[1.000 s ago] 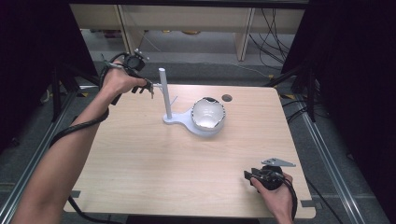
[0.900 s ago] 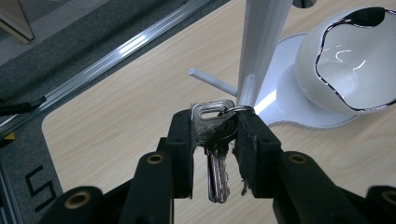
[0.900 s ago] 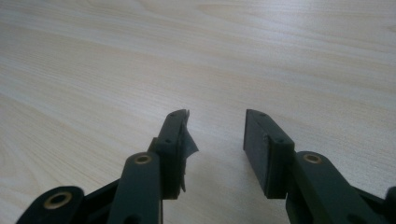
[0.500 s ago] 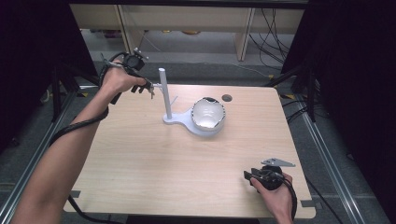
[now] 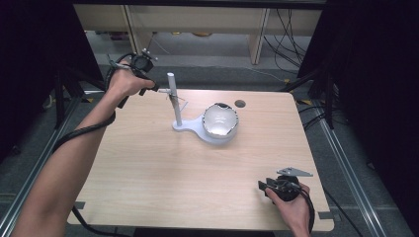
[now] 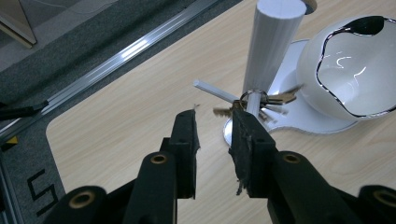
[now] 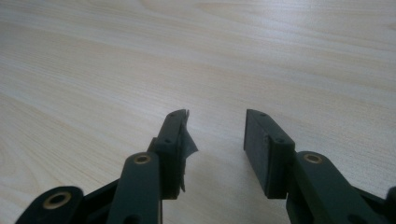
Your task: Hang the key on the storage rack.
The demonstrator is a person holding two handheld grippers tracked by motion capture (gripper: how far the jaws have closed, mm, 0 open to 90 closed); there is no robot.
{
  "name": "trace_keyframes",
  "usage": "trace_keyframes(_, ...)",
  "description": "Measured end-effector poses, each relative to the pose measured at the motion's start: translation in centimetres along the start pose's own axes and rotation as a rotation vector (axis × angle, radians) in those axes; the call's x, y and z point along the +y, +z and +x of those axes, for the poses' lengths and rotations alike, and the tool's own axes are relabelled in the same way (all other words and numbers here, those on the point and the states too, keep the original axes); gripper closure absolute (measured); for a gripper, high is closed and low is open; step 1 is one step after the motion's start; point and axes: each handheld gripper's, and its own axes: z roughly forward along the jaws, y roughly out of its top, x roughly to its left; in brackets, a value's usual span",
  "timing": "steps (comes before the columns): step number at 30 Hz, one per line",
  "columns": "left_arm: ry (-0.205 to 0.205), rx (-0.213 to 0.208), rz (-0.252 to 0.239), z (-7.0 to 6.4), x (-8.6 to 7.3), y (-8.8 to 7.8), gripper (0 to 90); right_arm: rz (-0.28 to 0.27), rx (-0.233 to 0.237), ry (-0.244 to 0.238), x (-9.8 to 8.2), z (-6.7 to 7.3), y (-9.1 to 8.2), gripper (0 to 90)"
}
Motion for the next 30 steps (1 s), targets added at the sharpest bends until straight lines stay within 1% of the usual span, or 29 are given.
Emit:
trace_keyframes(1,0.001,0.005,-0.007,0.0,0.0,-0.1,69.6,0.005,-0.012,-0.004,0.0,0.0,-0.1,60.1)
trace_keyframes(2,0.001,0.007,-0.023,-0.1,-0.2,-0.2,69.4,0.006,-0.002,-0.002,0.0,0.0,-0.1,60.1)
trace_keyframes(4,0.003,0.006,-0.017,-0.1,-0.2,-0.3,68.2,0.006,-0.001,-0.002,0.0,0.0,-0.1,60.1)
trace_keyframes(6,-0.006,0.010,-0.046,-0.1,-0.5,-0.4,67.3,-0.002,0.008,0.000,0.0,0.0,0.0,59.9)
trace_keyframes(10,-0.007,0.009,-0.050,-0.1,-0.8,-0.6,66.4,-0.003,0.010,-0.004,0.0,0.1,0.0,59.9)
trace_keyframes(11,-0.004,0.005,-0.034,0.0,-0.8,-0.7,66.4,-0.005,0.006,-0.003,0.0,0.1,0.0,59.8)
trace_keyframes(12,-0.007,0.010,-0.049,-0.1,-1.0,-0.7,66.1,-0.006,0.016,-0.005,0.0,0.0,0.0,59.8)
trace_keyframes(13,-0.008,0.012,-0.050,0.0,-1.1,-0.8,66.0,-0.005,0.014,-0.006,0.0,0.0,0.0,59.8)
trace_keyframes(14,-0.009,0.011,-0.045,0.0,-1.3,-0.9,65.7,0.015,-0.002,0.036,0.0,0.4,-0.2,59.8)
trace_keyframes(15,-0.009,0.011,-0.038,0.0,-1.4,-1.1,65.5,0.012,-0.002,0.030,0.0,0.3,-0.2,59.7)
trace_keyframes(17,-0.014,0.004,-0.049,0.0,-1.8,-1.1,64.8,0.008,0.001,0.036,-0.1,0.3,-0.2,59.7)
trace_keyframes(18,-0.020,0.007,-0.072,0.0,-2.1,-1.0,64.3,0.008,0.002,0.035,-0.1,0.3,-0.2,59.7)
trace_keyframes(20,-0.017,0.003,-0.062,0.0,-2.4,-1.2,63.6,0.012,-0.003,0.032,0.0,0.3,-0.2,59.6)
trace_keyframes(21,-0.022,0.002,-0.068,0.0,-2.6,-1.2,62.9,0.012,-0.005,0.031,0.0,0.3,-0.2,59.7)
trace_keyframes(22,-0.015,-0.004,-0.059,0.0,-3.1,-1.4,62.2,0.011,-0.008,0.025,0.0,0.3,-0.3,59.6)
trace_keyframes(23,-0.015,-0.004,-0.059,0.0,-3.1,-1.4,61.8,0.011,-0.008,0.025,0.0,0.3,-0.3,59.6)
trace_keyframes(24,-0.014,-0.003,-0.066,0.0,-3.3,-1.4,61.8,0.008,-0.010,0.002,0.0,0.1,-0.3,59.6)
trace_keyframes(25,-0.015,-0.006,-0.066,0.0,-3.5,-1.5,61.2,0.000,-0.009,-0.009,0.0,0.1,-0.2,59.6)
trace_keyframes(27,-0.013,-0.005,-0.076,-0.1,-3.9,-1.6,60.2,-0.001,-0.012,-0.009,0.0,0.0,-0.2,59.6)
trace_keyframes(28,-0.010,-0.004,-0.084,-0.2,-4.2,-1.7,59.3,-0.008,-0.002,-0.009,0.0,0.0,-0.1,59.6)
trace_keyframes(30,-0.009,-0.006,-0.086,-0.2,-4.4,-1.8,58.6,-0.008,0.009,-0.008,0.0,0.0,0.0,59.6)
